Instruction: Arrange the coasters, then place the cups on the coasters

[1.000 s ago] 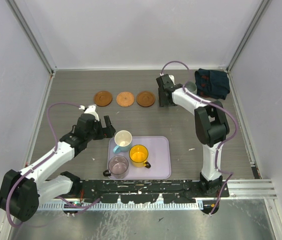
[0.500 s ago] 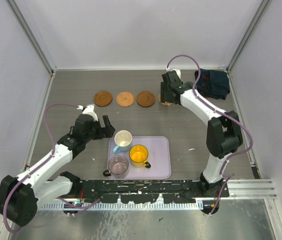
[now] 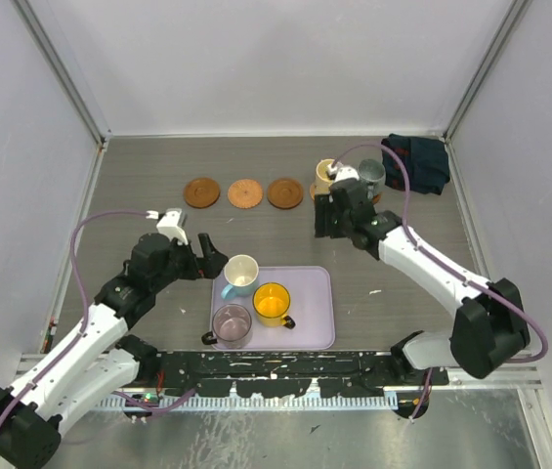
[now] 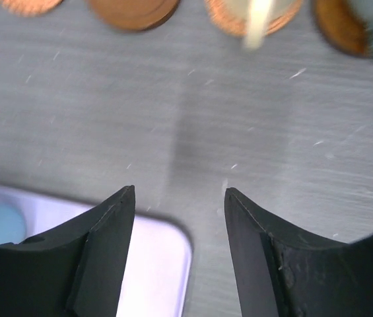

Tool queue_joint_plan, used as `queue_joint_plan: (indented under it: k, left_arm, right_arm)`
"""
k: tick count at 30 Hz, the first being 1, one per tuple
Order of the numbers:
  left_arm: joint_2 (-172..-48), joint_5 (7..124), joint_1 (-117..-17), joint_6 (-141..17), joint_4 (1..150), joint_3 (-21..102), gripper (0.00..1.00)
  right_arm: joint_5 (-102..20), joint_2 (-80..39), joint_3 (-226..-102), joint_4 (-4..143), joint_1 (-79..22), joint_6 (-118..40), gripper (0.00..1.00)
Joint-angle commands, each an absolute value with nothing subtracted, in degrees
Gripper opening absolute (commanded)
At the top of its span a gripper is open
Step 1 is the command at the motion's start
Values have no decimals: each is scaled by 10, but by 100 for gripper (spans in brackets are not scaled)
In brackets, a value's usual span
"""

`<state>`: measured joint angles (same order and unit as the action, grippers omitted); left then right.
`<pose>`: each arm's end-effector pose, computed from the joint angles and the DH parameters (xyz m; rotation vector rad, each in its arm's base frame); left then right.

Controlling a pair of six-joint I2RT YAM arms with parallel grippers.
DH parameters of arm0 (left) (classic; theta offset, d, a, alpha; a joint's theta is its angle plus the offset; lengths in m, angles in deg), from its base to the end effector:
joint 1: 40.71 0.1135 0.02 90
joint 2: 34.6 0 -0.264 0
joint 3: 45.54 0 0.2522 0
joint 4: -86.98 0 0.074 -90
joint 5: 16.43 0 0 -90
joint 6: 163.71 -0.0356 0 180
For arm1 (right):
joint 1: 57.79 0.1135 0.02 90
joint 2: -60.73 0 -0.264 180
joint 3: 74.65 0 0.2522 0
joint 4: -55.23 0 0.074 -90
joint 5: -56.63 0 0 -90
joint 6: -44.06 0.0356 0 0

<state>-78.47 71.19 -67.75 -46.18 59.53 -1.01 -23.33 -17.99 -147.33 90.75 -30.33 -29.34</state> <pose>0.1594 -0.0830 0.2500 0.0178 2.0984 -0.6306 0.2697 0.1332 0.2735 -0.1266 2.2872 0.1998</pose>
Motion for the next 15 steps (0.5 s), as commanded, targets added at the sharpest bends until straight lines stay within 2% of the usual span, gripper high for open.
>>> queue_joint_plan:
  k: [1, 7, 15]
  left_arm:
    - [-764, 697, -705, -467, 559, -18, 98]
    - [-738, 711, -744, -461, 520, -21, 98]
    - [-735, 700, -778, -445, 509, -20, 98]
  right_arm:
    - [-217, -127, -1437, 894, -211, -284, 63]
    - [-185, -107, -1415, 920, -99, -266, 65]
    - [-261, -57, -1412, 966, -43, -278, 65]
